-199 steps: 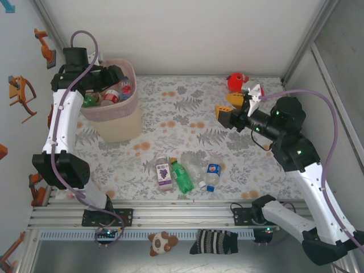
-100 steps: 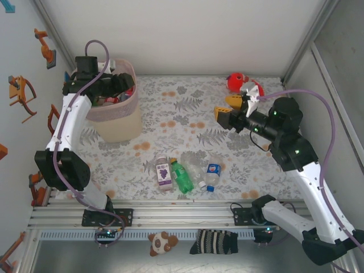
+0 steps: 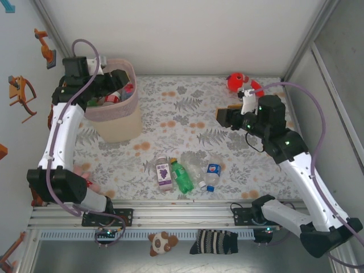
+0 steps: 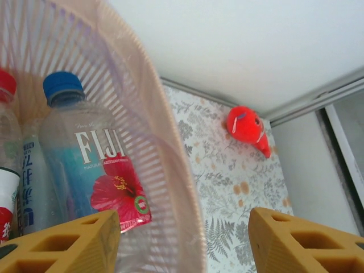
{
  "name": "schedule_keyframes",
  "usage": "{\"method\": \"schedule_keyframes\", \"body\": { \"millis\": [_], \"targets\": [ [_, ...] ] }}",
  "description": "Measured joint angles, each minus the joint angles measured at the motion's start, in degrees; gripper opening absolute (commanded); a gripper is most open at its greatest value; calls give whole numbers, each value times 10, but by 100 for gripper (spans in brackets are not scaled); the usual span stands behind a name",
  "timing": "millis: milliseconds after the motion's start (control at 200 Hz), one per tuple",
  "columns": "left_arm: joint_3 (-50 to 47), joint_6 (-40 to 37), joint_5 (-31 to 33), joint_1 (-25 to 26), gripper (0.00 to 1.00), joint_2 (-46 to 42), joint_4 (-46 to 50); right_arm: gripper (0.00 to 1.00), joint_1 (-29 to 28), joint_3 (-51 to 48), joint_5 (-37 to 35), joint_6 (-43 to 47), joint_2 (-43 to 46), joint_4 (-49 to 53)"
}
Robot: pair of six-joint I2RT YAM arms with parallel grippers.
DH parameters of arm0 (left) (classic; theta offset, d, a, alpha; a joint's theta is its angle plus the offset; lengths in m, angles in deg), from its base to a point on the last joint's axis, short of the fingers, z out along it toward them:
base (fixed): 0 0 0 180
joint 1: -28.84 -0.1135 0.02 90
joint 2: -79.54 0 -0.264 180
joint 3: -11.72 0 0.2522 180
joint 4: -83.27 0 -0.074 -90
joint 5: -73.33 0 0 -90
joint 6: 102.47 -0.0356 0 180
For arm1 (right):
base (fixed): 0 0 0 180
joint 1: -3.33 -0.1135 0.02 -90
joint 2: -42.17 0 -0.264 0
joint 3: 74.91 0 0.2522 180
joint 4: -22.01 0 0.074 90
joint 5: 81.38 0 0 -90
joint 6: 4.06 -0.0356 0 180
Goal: Put the plastic bottles in the bin
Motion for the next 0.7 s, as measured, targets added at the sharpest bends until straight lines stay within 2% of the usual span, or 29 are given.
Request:
{"method": "schedule_keyframes", "body": {
  "millis": [280, 501, 701],
  "targets": [
    [-38, 8, -4, 0, 62, -52, -37, 56, 0, -37, -66, -71, -52, 75],
    [-72, 16, -7, 0, 62, -60, -47, 55, 0, -46, -66, -99, -132, 115],
    [-89, 18, -8, 0, 62, -69, -56, 58, 0, -109, -52, -137, -169, 119]
  ]
}}
